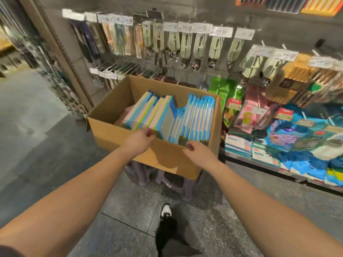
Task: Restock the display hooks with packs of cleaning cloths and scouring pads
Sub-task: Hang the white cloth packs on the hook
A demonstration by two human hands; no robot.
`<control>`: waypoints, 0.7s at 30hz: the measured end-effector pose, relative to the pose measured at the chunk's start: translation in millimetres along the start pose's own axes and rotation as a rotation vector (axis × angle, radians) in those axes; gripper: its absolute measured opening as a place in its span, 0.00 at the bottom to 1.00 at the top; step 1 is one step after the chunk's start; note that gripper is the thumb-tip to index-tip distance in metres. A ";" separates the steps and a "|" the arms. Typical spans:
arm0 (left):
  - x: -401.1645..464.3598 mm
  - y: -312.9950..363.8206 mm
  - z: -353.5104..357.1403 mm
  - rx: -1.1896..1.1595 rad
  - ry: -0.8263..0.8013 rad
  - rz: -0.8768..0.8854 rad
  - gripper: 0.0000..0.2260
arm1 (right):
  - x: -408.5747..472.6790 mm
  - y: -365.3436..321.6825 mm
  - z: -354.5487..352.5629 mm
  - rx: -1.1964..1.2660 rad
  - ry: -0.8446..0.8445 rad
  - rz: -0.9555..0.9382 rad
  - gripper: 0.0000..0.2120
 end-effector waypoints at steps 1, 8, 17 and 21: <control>22.1 -4.2 -1.0 -0.012 0.001 -0.009 0.10 | 20.9 -7.1 5.8 0.025 0.004 0.007 0.24; 179.2 -27.7 12.5 -0.076 -0.116 -0.089 0.12 | 185.5 -40.4 50.3 0.209 -0.009 0.171 0.24; 309.3 -32.3 79.6 -0.167 -0.323 -0.235 0.26 | 304.6 -34.9 107.3 0.478 -0.048 0.557 0.28; 339.2 -39.6 115.9 -0.127 -0.330 -0.301 0.35 | 321.4 -29.7 126.3 0.606 -0.106 0.649 0.28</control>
Point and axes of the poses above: each hand's wrist, its own x-axis towards the middle knuckle, its own z-axis out of the palm, y = z × x, the point moved 1 cm from there along x, towards the middle knuckle, and after that the axes turned 11 degrees about y, right-handed, at the moved point
